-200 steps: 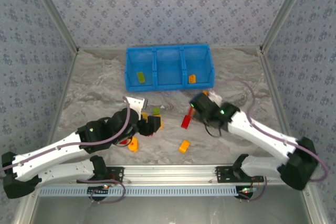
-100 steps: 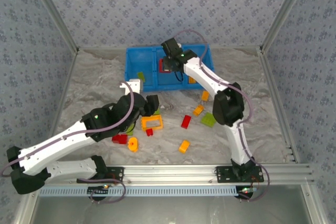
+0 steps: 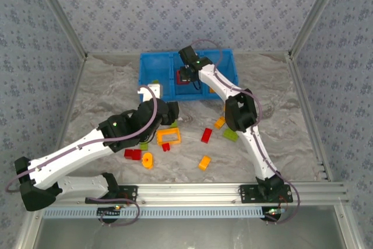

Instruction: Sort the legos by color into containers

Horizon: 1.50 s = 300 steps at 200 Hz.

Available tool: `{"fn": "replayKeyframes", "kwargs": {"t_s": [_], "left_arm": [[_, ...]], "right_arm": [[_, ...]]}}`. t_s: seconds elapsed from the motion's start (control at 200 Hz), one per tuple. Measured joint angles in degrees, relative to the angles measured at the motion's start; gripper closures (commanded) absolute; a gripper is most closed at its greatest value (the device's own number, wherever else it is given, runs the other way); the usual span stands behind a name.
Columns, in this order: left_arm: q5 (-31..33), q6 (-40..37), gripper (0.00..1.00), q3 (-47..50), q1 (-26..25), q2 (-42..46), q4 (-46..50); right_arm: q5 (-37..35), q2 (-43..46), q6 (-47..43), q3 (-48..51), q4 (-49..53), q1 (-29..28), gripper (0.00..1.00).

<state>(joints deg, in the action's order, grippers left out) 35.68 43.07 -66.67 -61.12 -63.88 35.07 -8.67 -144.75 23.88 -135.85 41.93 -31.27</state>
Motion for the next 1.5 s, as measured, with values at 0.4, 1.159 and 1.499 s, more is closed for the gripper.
{"fn": "replayKeyframes", "kwargs": {"t_s": [0.4,1.159,1.499], "left_arm": [[1.33,5.31,0.31,2.43,0.0,1.22,7.82],[-34.88,-6.19,0.24,19.85,33.57,-8.13,11.15],[-39.21,-11.08,0.39,21.31,34.14,-17.38,4.87]], "right_arm": [[1.44,-0.26,-0.63,-0.61,-0.07,0.02,0.67],[-0.66,71.38,-3.32,75.25,-26.84,-31.28,0.43],[-5.35,78.88,2.38,86.51,-27.67,-43.36,0.42]]}}
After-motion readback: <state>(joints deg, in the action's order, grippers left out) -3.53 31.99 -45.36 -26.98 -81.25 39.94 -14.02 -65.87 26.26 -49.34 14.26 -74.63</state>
